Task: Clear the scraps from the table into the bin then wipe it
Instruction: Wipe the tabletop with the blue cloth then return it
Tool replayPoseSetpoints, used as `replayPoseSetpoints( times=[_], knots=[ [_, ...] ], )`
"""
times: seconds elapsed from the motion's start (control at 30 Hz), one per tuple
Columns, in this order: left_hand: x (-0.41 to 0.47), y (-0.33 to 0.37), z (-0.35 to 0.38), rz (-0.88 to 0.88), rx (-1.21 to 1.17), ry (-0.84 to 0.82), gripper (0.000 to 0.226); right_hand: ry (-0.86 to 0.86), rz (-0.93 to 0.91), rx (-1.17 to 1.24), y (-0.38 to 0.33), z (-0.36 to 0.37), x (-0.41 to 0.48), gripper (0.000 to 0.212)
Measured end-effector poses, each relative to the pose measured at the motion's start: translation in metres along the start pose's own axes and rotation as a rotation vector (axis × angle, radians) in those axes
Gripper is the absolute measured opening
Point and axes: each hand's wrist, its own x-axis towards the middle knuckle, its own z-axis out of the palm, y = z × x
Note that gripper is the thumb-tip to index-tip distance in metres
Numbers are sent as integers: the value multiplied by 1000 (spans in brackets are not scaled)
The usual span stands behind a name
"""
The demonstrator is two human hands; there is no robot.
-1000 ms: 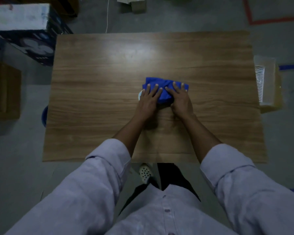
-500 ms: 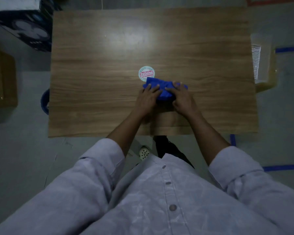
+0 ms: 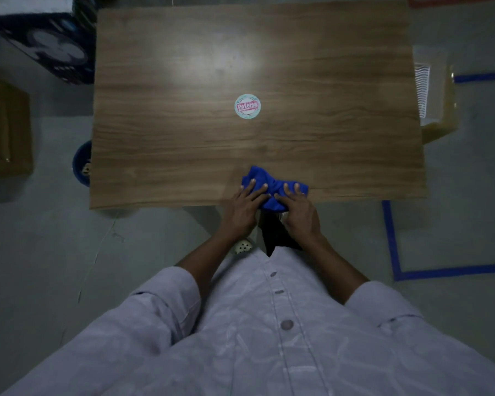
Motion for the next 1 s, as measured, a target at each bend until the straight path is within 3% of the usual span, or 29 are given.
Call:
replayPoseSetpoints(
  times=[0.07,0.13,0.2,0.3,0.4,0.47,0.53,0.57,0.6,0.7,0.73,0.87,1.0],
  knots=[
    [-10,-3,-2,39,-41,-51,73,-123,31,-76,-8,-10,-14,60],
    [-11,0,-26,4,-143,-142,66,-119,75,-13,-17,-28,-25,55],
    [5,5,-59,2,-214,-94,60,7,77,93,-31,-46,-28,58],
    [43,21,-106,164,-239,156,61,234,57,109,-54,-64,-13,58],
    [72,15,-123,199,-101,224,65,439,-5,45,-72,-63,10,61],
    [80,-10,-111,98,83,26,72,281,28,-16,-64,-46,27,62],
    [72,-41,-88,-13,145,-189,80,-21,109,-58,-51,-29,37,70],
    [64,-54,-76,-10,84,-155,82,-38,117,-52,-46,-25,38,70],
    [56,-63,-67,-9,4,-43,86,60,90,-58,-43,-26,39,64],
    [38,-72,-60,-143,-135,287,84,475,-85,-76,-43,-33,49,50],
    [35,-73,-58,-200,-128,328,82,474,-164,-74,-44,-32,57,49],
    [41,-92,-44,-356,-70,438,73,156,-326,-173,-44,4,104,68],
    [48,-107,-28,-355,-14,558,62,247,-268,-279,-37,33,134,74]
  ],
)
